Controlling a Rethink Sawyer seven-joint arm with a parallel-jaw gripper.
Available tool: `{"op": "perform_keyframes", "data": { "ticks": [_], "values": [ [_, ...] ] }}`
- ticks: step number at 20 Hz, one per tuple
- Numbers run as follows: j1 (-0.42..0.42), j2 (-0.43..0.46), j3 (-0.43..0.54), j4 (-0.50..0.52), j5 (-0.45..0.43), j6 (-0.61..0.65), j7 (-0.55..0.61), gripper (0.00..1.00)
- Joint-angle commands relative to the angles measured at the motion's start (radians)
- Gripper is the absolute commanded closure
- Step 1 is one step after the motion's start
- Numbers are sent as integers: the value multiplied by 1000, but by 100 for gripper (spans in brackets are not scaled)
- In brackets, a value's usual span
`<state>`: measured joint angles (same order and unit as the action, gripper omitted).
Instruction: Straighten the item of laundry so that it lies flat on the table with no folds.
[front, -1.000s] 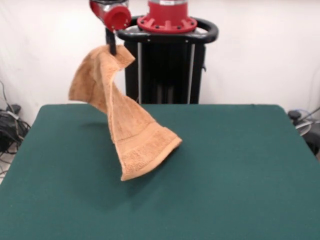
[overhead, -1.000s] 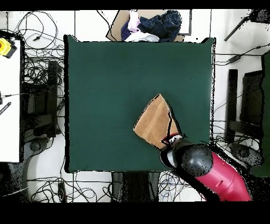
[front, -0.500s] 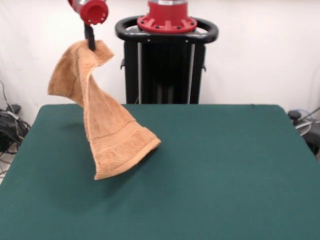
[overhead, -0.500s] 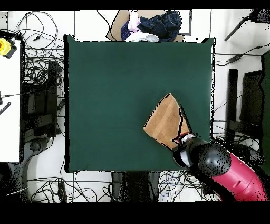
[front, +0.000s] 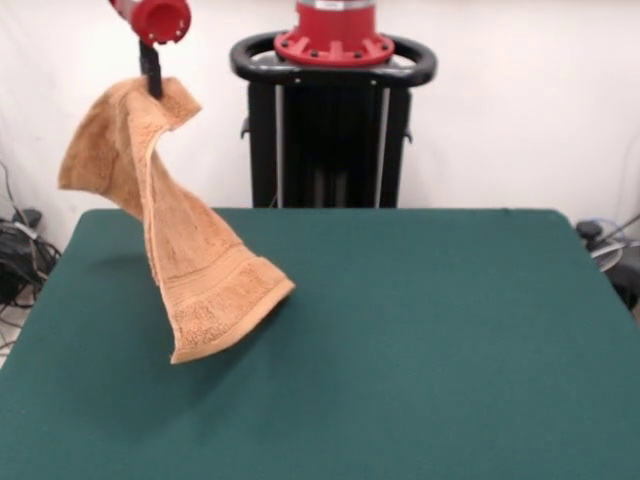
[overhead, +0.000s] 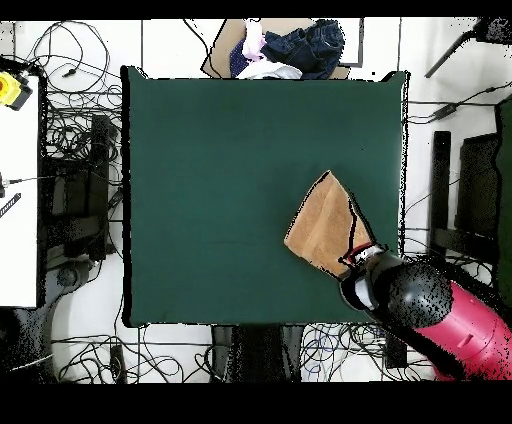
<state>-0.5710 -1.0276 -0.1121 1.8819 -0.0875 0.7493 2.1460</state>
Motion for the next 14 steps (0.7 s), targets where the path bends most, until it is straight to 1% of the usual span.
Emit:
{"op": "perform_keyframes", "data": {
  "ticks": [1,3,6,9,14],
  "values": [
    [-8,-31,101,-65,-58,170,-186,100],
    [-19,-31,110,-78,-61,186,-195,100],
    [-33,-23,123,-76,-62,168,-192,100],
    [-31,-39,117,-90,-71,189,-184,100],
    [-41,-36,120,-132,-85,231,-195,100]
  ]
}}
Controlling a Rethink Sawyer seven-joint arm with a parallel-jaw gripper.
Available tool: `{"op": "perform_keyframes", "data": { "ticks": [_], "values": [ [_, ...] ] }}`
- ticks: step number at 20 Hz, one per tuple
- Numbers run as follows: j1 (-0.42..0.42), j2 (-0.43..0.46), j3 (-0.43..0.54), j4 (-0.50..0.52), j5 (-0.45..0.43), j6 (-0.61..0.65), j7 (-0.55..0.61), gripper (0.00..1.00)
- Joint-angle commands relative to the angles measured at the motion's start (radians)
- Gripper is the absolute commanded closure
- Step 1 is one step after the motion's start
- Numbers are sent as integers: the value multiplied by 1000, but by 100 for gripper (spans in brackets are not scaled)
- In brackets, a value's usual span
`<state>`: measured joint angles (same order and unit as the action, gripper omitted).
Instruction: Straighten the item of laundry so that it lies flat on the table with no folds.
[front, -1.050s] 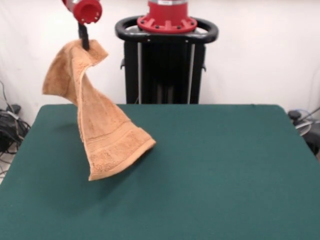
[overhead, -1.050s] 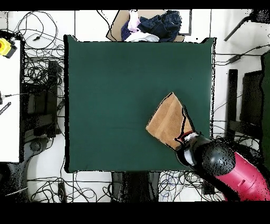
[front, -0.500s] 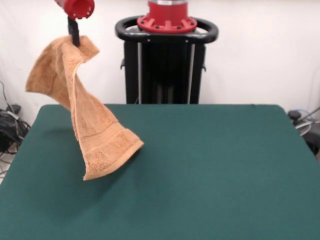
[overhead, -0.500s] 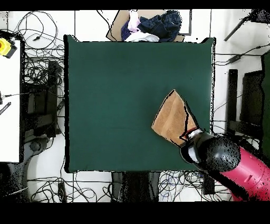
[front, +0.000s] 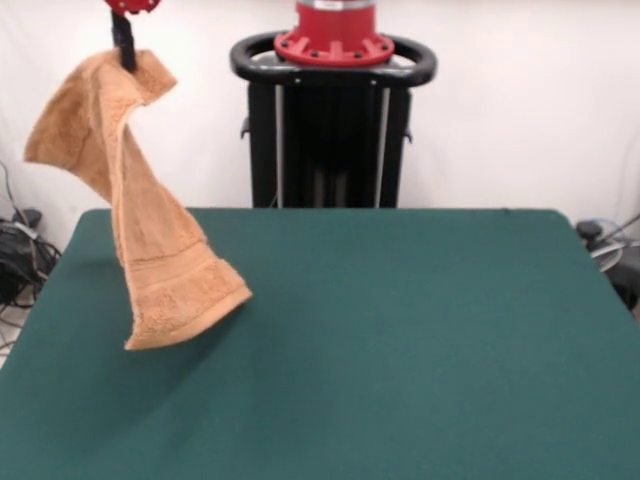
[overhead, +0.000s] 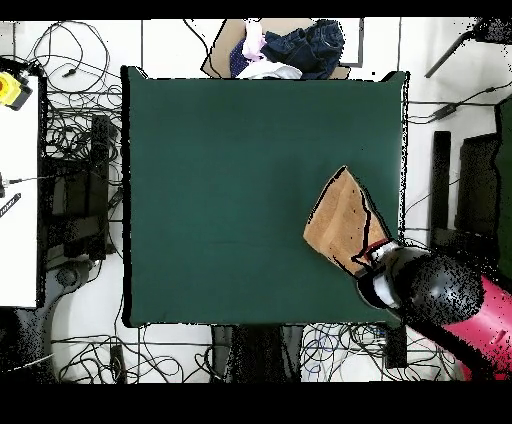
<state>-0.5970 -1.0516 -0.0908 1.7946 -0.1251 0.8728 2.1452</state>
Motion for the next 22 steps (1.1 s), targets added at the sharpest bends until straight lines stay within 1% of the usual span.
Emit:
{"op": "perform_keyframes", "data": {
  "ticks": [1,8,13,18,22],
  "values": [
    [-17,-11,101,-51,-49,115,-194,100],
    [-24,-14,119,-97,-58,180,-185,100],
    [-9,-17,117,-92,-55,187,-154,100],
    [38,-16,108,-23,-27,117,-63,100],
    [66,20,112,9,-10,26,1,100]
  ]
}}
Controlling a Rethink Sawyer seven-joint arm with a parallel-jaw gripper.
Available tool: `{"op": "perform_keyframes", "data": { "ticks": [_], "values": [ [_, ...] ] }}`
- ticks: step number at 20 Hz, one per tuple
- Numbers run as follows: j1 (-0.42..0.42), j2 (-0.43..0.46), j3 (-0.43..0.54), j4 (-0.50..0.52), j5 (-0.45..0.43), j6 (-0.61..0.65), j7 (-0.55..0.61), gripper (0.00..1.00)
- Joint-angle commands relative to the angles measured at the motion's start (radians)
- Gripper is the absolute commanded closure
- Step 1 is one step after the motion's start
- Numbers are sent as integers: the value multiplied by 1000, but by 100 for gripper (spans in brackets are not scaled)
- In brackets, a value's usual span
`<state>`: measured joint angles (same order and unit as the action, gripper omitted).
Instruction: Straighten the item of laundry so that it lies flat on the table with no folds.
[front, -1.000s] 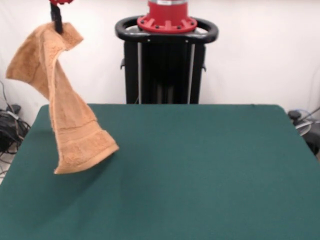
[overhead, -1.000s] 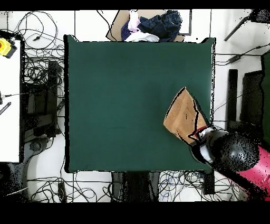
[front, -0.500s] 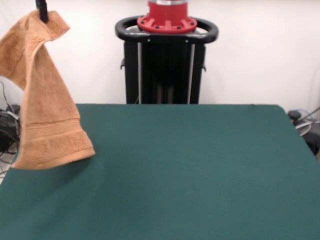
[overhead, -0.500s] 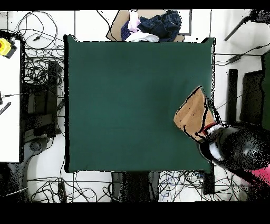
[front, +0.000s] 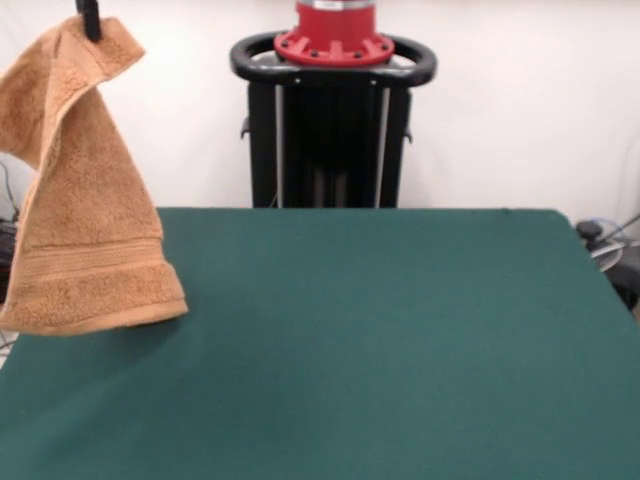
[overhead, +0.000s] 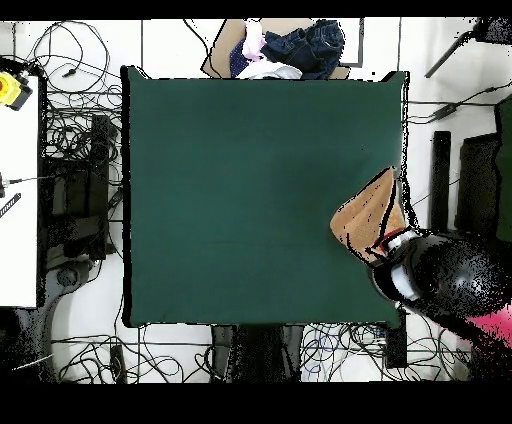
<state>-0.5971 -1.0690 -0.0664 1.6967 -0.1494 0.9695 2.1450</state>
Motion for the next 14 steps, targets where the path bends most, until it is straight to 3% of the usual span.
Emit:
{"op": "perform_keyframes", "data": {
  "ticks": [1,14],
  "values": [
    [71,46,89,115,20,-93,11,100],
    [170,78,39,111,62,-139,150,100]
  ]
}}
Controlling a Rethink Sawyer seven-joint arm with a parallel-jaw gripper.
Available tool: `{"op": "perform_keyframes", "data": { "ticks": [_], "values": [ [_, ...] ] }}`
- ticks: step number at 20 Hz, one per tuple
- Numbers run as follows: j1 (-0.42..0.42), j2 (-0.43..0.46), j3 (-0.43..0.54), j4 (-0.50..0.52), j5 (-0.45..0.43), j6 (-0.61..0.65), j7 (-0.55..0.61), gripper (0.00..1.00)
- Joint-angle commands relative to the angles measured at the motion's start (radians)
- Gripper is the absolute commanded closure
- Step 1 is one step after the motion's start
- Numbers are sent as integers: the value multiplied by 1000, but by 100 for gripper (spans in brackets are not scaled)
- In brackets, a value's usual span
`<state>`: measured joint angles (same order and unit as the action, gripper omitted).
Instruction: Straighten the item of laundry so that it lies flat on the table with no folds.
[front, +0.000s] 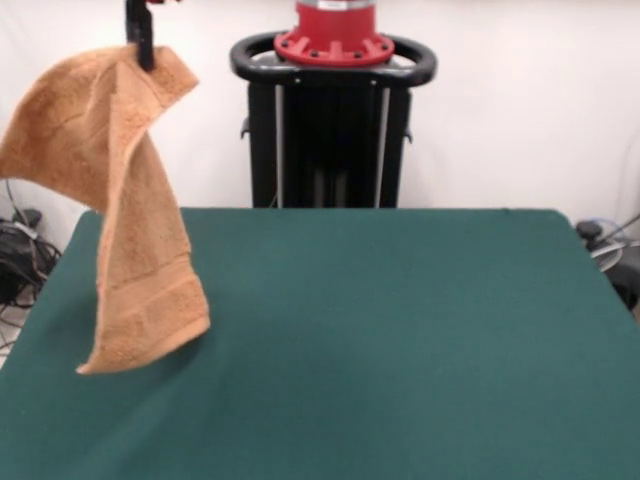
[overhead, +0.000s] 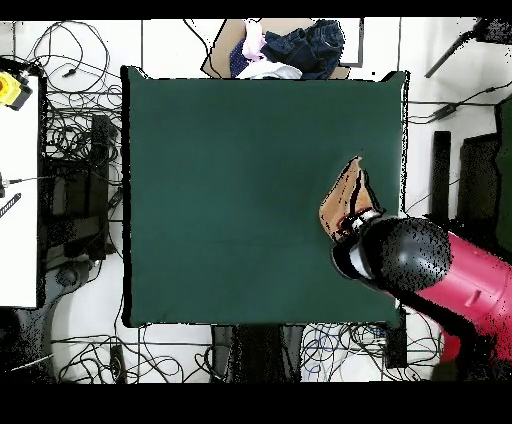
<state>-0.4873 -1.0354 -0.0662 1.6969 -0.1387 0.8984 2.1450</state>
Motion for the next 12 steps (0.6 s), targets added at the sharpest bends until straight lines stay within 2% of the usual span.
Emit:
{"op": "perform_keyframes", "data": {
  "ticks": [1,12],
  "values": [
    [71,47,35,117,61,-77,166,100],
    [163,49,-7,191,166,-146,257,100]
  ]
}}
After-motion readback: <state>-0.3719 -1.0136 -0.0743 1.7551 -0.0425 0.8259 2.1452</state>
